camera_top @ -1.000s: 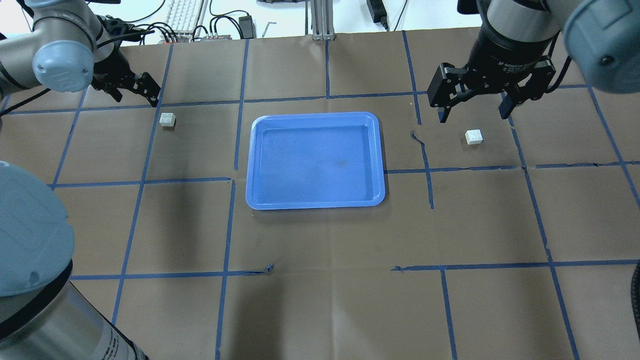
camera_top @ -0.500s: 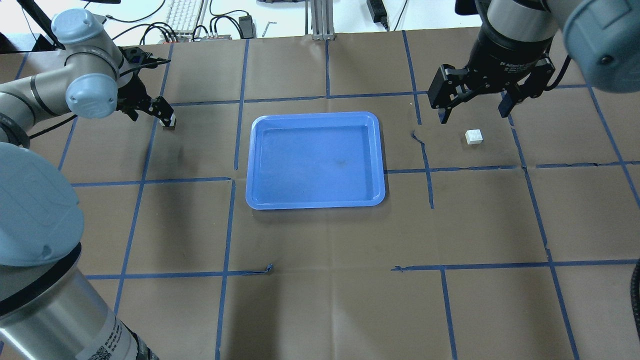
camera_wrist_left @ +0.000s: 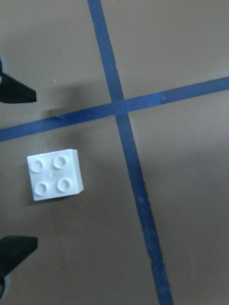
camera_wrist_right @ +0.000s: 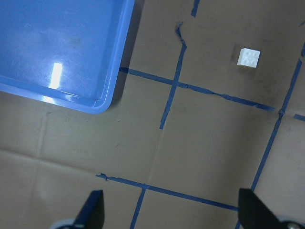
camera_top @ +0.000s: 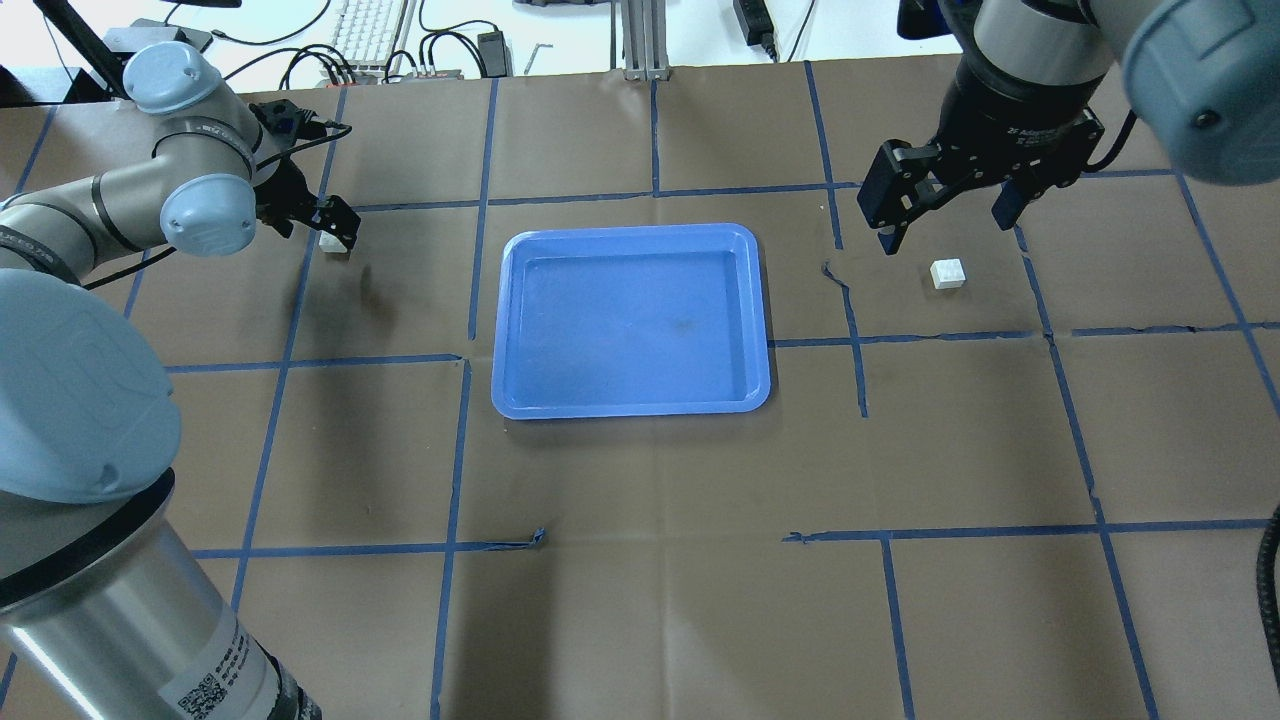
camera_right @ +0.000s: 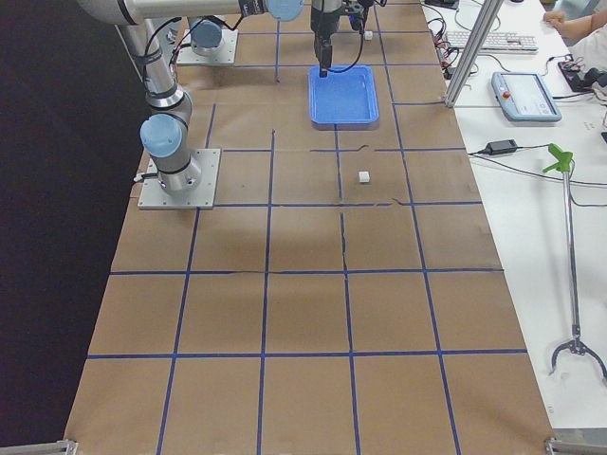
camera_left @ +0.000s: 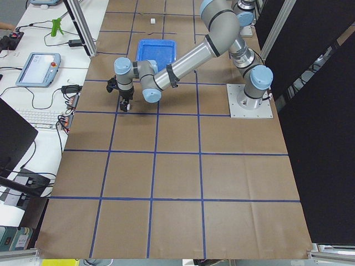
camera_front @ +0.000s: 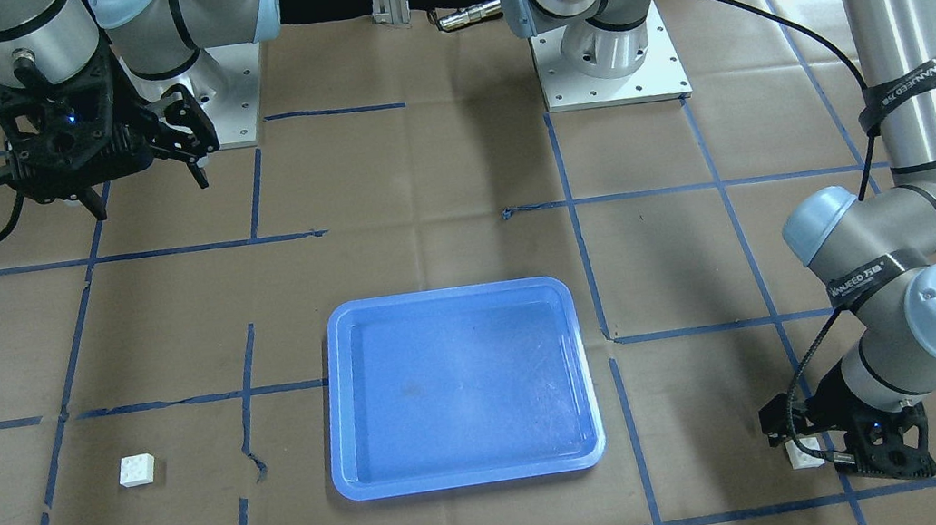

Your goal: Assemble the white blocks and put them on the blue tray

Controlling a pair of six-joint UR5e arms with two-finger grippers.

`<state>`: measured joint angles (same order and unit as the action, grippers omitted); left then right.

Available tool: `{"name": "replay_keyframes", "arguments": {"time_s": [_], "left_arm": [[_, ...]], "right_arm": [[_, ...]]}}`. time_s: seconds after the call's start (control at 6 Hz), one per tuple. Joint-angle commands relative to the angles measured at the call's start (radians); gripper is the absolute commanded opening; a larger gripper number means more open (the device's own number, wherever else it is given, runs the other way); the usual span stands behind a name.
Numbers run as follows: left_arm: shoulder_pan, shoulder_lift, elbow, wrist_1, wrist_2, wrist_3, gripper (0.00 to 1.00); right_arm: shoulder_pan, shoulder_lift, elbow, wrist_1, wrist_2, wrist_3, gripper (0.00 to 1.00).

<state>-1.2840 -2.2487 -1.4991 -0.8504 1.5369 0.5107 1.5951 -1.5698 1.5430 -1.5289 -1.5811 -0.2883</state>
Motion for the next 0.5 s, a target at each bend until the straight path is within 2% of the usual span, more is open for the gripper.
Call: {"name": "replay_keyframes", "arguments": {"time_s": [0.0, 0.17, 0.33], "left_arm": [[0.000, -0.012, -0.001, 0.002, -0.006, 0.002, 0.86], [0.000, -0.012, -0.009, -0.002, -0.001, 0.002, 0.59], [0.000, -0.012, -0.001, -0.004, -0.001, 0.005, 0.35]], "right_arm": [[-0.048, 0.008, 0.002, -0.017, 0.007, -0.255, 1.00], [-0.091, 0.040, -0.006, -0.030, 0.007, -0.446, 1.00], [-0.133, 0.066, -0.007, -0.093, 0.007, -0.700, 1.00]]}}
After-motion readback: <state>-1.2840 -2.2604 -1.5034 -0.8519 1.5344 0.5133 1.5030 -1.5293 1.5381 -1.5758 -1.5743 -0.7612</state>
